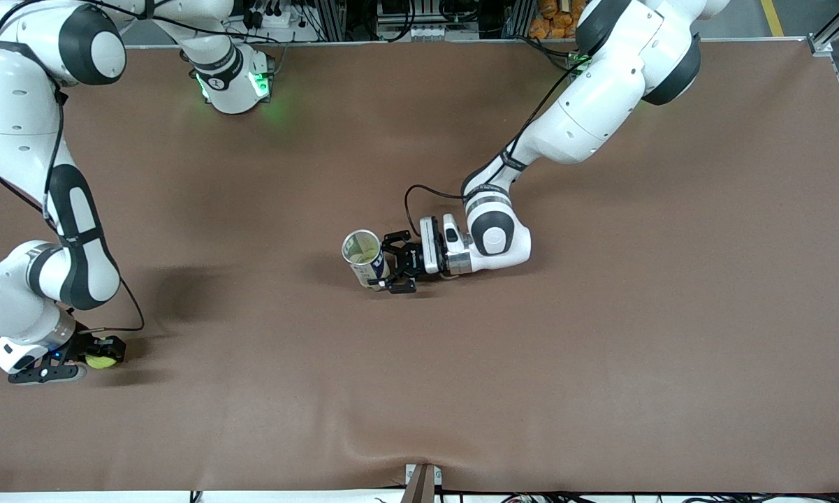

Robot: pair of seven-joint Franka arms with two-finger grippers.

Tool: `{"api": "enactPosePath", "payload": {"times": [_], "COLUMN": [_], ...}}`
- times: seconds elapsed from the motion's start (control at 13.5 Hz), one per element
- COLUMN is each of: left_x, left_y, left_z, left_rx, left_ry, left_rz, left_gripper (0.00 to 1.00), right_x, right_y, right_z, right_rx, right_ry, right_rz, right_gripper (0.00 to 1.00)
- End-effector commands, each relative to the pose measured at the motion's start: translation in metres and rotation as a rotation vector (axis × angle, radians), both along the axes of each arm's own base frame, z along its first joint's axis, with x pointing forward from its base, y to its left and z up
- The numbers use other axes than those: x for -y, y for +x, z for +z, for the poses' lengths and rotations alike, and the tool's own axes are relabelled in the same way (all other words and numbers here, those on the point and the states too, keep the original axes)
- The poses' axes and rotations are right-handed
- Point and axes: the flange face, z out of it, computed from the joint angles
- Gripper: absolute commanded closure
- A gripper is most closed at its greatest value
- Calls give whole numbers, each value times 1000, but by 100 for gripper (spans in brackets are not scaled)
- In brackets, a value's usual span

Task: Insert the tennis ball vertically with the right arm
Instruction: 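Grasp the second tennis ball with the right gripper and lift it, then move the second ball with the right gripper over the can's rim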

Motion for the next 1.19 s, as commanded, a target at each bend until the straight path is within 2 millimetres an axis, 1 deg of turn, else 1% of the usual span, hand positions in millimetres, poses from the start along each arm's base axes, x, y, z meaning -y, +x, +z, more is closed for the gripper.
{"api": "enactPosePath", "payload": {"times": [0.0, 0.15, 0.22, 0.3, 0.44, 0.52, 0.59, 0.67, 0.74, 0.81, 0.89, 0.96, 1.11], "left_x": [2, 1, 2, 1, 1, 1, 1, 1, 1, 1, 2, 1, 2], "left_y": [-7, -7, -7, -7, -7, -7, -6, -7, -7, -7, -7, -7, -7], "left_z": [-19, -20, -20, -20, -20, -20, -19, -20, -20, -20, -20, -20, -19], "left_rx": [58, 57, 56, 57, 59, 57, 58, 56, 55, 55, 56, 56, 57], "left_ry": [23, 23, 24, 23, 25, 25, 23, 23, 23, 23, 23, 22, 20], "left_rz": [16, 15, 15, 15, 15, 16, 17, 18, 19, 19, 17, 18, 19], "left_gripper": [24, 24, 24, 24, 24, 24, 24, 24, 24, 24, 24, 24, 24], "right_x": [-16, -41, -57, -77, -144, -180, -223, -262, -303, -350, -388, -416, -469], "right_y": [5, 7, 6, 4, -2, -9, -17, -27, -41, -57, -69, -80, -106], "right_z": [38, 83, 106, 135, 186, 209, 225, 236, 241, 242, 247, 253, 256], "right_rx": [1, -20, -45, -66, -112, -128, -150, -166, -180, -194, -201, -210, -246], "right_ry": [68, 137, 160, 176, 201, 211, 215, 217, 218, 215, 219, 221, 205], "right_rz": [5, -62, -94, -126, -189, -223, -242, -266, -292, -313, -348, -382, -400], "right_gripper": [57, 57, 57, 57, 57, 58, 58, 58, 58, 58, 58, 58, 58]}}
